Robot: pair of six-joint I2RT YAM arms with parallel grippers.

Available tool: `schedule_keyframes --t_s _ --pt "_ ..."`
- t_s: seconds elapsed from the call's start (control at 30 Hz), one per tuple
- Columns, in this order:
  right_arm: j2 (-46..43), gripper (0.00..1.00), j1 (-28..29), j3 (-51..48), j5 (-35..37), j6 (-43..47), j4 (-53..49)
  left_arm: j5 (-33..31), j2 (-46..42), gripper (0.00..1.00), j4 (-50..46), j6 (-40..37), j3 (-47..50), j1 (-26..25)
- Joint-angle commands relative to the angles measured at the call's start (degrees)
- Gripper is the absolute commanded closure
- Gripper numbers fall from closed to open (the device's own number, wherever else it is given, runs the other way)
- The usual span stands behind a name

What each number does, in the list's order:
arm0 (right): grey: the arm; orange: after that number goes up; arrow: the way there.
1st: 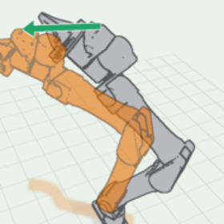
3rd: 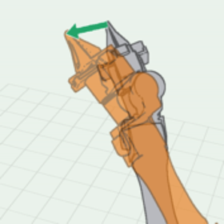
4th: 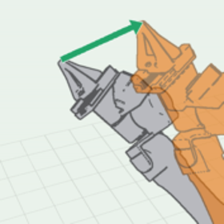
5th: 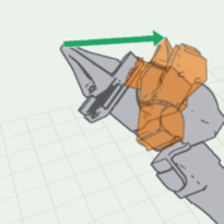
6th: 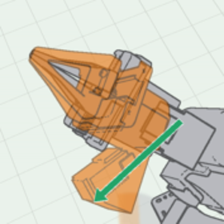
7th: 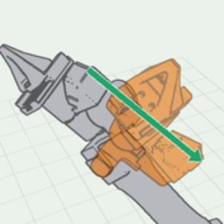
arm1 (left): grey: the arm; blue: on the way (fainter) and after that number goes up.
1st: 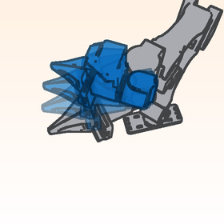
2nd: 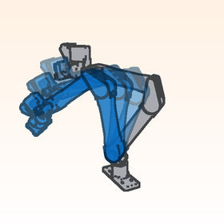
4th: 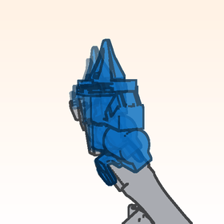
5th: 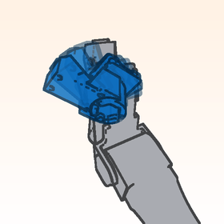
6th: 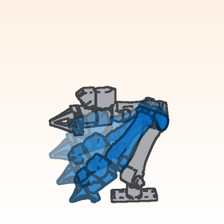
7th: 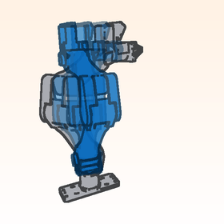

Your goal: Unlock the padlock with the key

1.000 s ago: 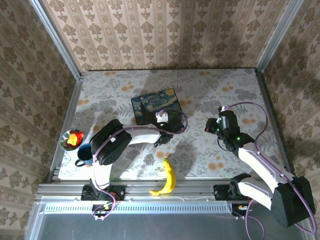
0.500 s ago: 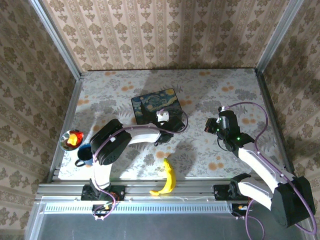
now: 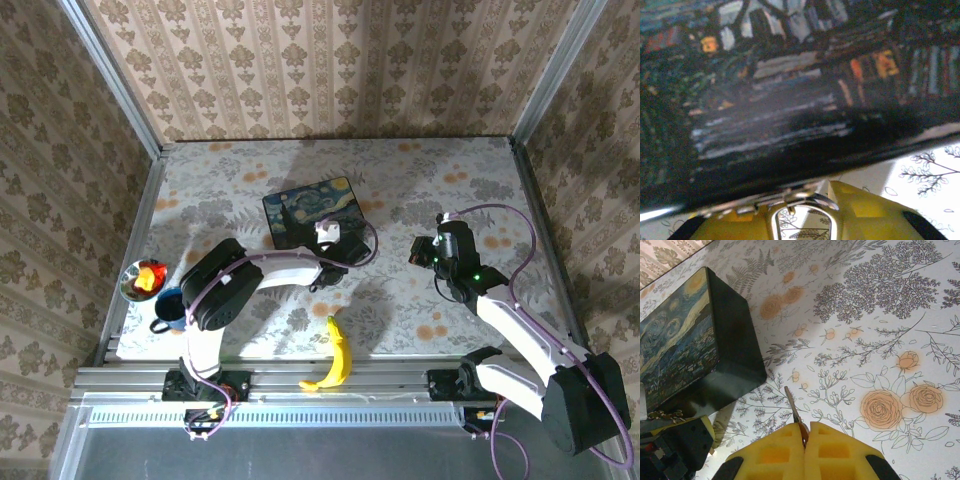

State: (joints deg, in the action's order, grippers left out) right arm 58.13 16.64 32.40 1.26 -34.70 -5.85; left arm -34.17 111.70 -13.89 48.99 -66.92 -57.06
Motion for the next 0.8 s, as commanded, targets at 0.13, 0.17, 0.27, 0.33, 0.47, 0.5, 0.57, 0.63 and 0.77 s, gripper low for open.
schedule_keyframes --t_s 0.13,0.17,0.27,0.33,0.47,0.5,0.57,0.63,0.77 --pt "-0.9 1.0 0.2 -0.7 -0.5 -0.5 0.2 5.7 -1.5 0.78 0.4 -1.8 -1.4 -2.0" --pt "-0.9 1.0 0.1 -0.7 -0.5 -0.5 0.2 6.5 -1.7 0.78 0.6 -2.1 -1.4 -2.1" --pt "-0.9 1.0 0.2 -0.6 -0.7 -0.4 -0.1 9.6 -2.2 0.78 1.0 -3.4 -1.7 -2.0" --pt "-0.9 1.0 0.1 -0.5 -0.8 -0.3 -0.2 11.4 -2.4 0.77 0.8 -4.1 -2.1 -1.9" --pt "-1.0 1.0 0.2 -0.5 -1.0 -0.5 -0.3 14.0 -2.3 0.7 -0.2 -4.9 -3.0 -1.3" --pt "-1.0 1.0 0.2 -0.5 -1.0 -0.5 -0.2 14.1 -2.2 0.69 -0.6 -4.9 -3.1 -1.2" --pt "-1.2 1.0 0.2 -0.5 -1.1 -0.7 -0.2 14.2 -2.0 0.67 -1.1 -4.9 -3.3 -1.2" --pt "-1.3 1.0 0.2 -0.5 -1.0 -0.7 -0.3 14.1 -1.9 0.66 -1.5 -4.8 -3.5 -1.1" --pt "-1.5 1.0 0.2 -0.3 -0.9 -0.7 -0.6 13.8 -1.6 0.6 -1.7 -4.6 -3.6 -1.2"
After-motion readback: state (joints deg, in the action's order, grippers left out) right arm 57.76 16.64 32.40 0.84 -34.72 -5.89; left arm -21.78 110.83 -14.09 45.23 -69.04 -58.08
